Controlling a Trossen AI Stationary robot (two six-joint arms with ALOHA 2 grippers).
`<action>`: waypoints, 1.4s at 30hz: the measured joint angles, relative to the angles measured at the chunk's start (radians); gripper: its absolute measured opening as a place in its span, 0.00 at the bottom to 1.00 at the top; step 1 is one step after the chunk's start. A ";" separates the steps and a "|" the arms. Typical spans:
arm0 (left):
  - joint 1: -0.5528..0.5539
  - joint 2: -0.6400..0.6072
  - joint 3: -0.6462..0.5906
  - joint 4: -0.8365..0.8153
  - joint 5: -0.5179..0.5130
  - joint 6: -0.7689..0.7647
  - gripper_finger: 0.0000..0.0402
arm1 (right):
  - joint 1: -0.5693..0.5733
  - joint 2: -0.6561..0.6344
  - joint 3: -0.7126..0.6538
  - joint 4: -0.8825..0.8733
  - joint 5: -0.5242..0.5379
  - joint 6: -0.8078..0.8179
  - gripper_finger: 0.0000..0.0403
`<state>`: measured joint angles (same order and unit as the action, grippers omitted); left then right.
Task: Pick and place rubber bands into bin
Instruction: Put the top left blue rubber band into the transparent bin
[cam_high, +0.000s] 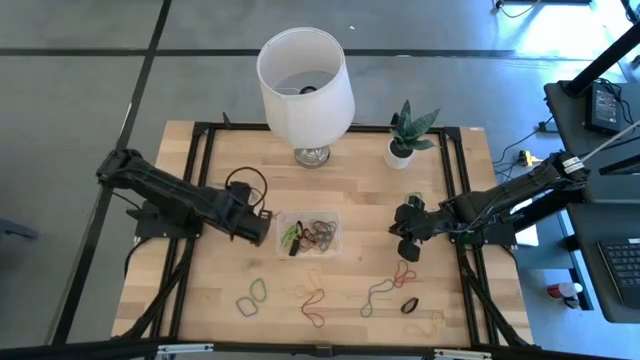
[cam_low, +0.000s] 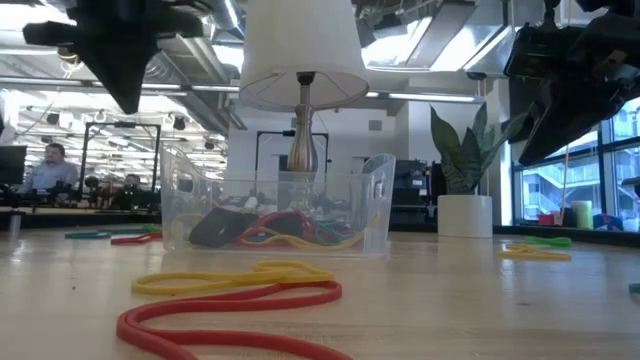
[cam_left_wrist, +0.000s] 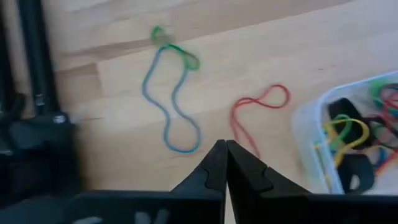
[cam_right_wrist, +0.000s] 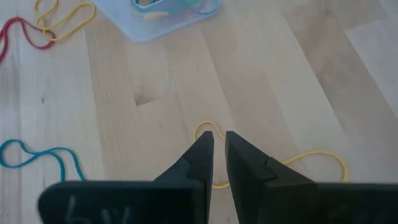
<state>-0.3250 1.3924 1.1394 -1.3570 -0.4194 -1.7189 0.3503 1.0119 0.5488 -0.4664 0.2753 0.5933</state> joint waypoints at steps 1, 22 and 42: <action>-0.002 0.002 0.001 -0.014 0.000 -0.022 0.00 | 0.000 0.000 0.000 0.000 0.000 -0.002 0.11; 0.106 0.001 -0.417 0.311 0.183 -0.207 0.37 | 0.000 0.000 0.000 0.006 -0.002 0.005 0.12; 0.090 0.028 -0.565 0.517 0.195 -0.183 0.01 | 0.000 0.000 0.000 0.013 -0.015 0.034 0.12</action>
<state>-0.2347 1.4199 0.5745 -0.8404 -0.2243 -1.9022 0.3504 1.0122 0.5491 -0.4529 0.2600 0.6273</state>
